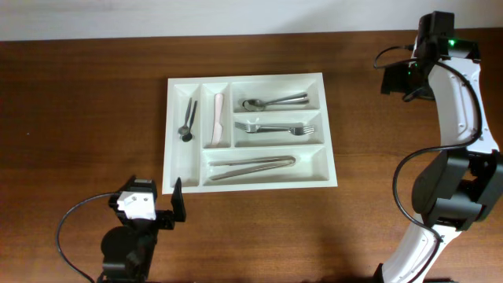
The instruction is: Pack container
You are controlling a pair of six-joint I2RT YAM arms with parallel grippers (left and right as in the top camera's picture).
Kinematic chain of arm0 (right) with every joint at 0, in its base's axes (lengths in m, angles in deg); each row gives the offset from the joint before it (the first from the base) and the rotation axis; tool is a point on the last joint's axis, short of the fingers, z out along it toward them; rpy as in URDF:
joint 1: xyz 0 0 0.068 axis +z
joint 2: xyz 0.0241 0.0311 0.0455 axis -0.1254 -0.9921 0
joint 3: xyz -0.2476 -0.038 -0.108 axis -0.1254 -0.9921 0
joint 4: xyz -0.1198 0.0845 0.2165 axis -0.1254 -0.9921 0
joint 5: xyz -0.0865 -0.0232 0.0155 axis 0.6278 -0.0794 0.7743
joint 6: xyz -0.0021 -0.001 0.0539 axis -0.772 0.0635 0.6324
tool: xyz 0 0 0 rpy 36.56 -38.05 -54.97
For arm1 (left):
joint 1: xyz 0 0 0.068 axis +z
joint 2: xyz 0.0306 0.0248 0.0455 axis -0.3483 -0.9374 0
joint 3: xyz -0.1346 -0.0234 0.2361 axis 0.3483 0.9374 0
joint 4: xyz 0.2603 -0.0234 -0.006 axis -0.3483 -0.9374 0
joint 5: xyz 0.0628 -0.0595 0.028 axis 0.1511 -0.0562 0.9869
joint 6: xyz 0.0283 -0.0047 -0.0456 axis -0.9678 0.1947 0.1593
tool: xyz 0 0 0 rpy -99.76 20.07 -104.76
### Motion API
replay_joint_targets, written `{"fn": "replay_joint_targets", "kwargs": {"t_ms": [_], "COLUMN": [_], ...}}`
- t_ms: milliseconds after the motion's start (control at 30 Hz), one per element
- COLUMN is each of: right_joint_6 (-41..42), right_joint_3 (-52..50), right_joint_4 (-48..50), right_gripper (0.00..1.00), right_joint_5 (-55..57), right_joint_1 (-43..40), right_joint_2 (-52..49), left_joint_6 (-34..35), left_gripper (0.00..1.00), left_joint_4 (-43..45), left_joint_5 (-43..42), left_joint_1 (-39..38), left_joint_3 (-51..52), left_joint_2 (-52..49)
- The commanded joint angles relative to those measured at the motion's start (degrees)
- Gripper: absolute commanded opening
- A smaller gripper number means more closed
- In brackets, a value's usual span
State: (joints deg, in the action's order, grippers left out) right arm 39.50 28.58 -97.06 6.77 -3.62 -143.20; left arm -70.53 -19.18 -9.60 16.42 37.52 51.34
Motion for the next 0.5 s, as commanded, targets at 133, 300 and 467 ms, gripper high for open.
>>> {"fn": "replay_joint_targets", "kwargs": {"t_ms": [133,300,467], "right_joint_6": [-0.39,-0.39,-0.39], "right_joint_3": [0.52,0.52,0.52], "right_joint_4": [-0.02,-0.02,-0.02], "right_gripper": [0.99,0.99,0.99], "right_joint_5": [-0.13,-0.13,-0.13], "right_joint_1": [0.31,0.31,0.31], "right_joint_2": [1.14,1.14,1.14], "left_joint_6": [-1.29,-1.66,-1.73], "left_gripper": [0.99,0.99,0.99], "left_joint_4": [-4.57,-7.3,-7.32], "left_joint_5": [-1.11,-1.46,-1.49], "left_joint_1": [2.97,3.76,5.25], "left_joint_3": [3.04,4.57,4.57], "left_joint_2": [6.19,9.75,11.87]}}
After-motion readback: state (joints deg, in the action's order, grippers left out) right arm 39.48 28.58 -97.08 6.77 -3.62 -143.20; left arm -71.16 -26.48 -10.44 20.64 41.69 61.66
